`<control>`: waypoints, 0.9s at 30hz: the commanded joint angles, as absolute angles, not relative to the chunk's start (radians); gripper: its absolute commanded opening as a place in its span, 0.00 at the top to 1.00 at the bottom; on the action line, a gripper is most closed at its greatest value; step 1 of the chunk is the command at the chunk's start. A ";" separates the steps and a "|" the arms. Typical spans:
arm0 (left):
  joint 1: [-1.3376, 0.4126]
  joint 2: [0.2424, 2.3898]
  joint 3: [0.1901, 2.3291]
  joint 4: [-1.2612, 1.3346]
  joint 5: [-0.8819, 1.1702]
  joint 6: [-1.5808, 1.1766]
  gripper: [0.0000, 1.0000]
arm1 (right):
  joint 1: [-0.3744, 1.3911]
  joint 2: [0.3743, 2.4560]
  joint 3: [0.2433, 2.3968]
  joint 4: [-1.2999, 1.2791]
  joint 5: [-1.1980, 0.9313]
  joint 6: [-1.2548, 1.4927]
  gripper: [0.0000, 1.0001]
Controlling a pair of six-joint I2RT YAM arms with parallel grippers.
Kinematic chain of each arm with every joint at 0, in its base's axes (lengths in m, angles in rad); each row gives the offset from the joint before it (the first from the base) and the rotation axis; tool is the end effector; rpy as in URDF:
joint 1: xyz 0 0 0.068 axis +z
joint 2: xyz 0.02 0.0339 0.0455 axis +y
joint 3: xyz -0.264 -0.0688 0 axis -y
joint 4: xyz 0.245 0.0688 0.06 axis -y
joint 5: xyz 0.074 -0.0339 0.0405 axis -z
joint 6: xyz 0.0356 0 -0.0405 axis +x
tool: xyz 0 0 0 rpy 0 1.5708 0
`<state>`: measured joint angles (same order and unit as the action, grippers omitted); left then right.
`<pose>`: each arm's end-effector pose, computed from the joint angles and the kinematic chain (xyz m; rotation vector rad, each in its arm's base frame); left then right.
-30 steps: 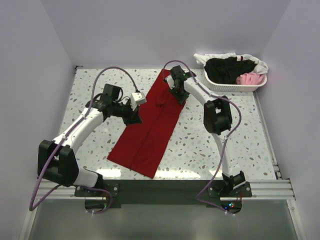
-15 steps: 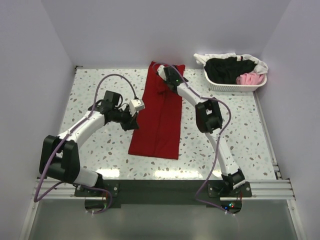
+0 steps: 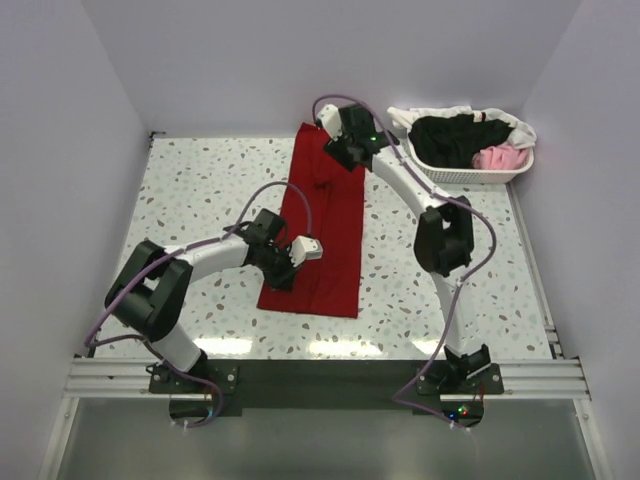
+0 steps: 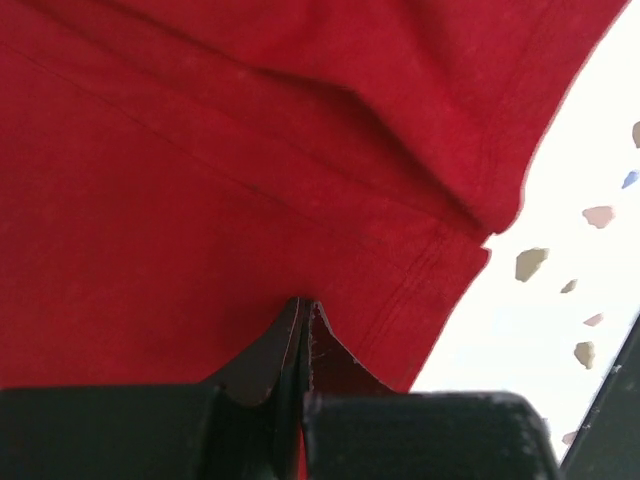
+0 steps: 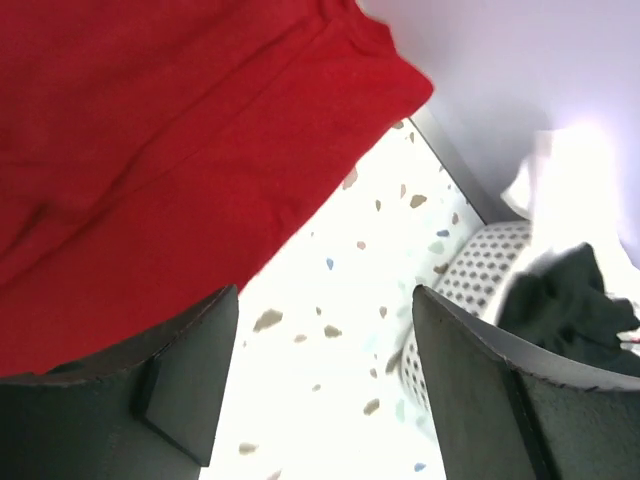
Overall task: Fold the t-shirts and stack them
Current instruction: Fold the tshirt
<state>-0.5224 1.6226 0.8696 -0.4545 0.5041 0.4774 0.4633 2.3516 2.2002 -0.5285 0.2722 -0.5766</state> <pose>0.2435 -0.1600 0.1551 1.4100 2.3145 -0.7082 0.4885 0.2333 0.2553 -0.9866 2.0183 -0.3671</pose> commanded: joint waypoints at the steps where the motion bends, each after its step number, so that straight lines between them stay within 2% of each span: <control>1: -0.566 1.655 0.881 -0.419 0.480 0.431 1.00 | 0.469 2.168 2.180 -0.754 0.131 -0.473 0.26; 4: -0.658 1.664 0.868 -0.417 0.494 0.371 1.00 | 0.457 2.085 2.117 -0.886 0.028 -0.411 0.28; 7: -0.678 1.640 0.867 -0.403 0.534 0.341 1.00 | 0.437 2.019 2.073 -1.003 -0.043 -0.325 0.37; 10: -0.670 1.592 0.888 -0.423 0.607 0.341 1.00 | 0.433 1.919 1.891 -1.038 -0.119 -0.256 0.45; 12: -0.652 1.516 0.882 -0.425 0.630 0.341 1.00 | 0.431 1.835 1.792 -1.010 -0.179 -0.198 0.49; 17: -0.445 1.411 0.873 -0.448 0.771 0.322 1.00 | 0.454 1.747 1.554 -0.982 -0.276 -0.082 0.59; 20: -0.376 1.426 0.865 -0.445 0.808 0.264 1.00 | 0.506 1.718 1.465 -0.939 -0.293 -0.023 0.59; 27: -0.331 1.486 0.856 -0.408 0.822 0.146 1.00 | 0.675 1.727 1.394 -0.873 -0.223 0.038 0.48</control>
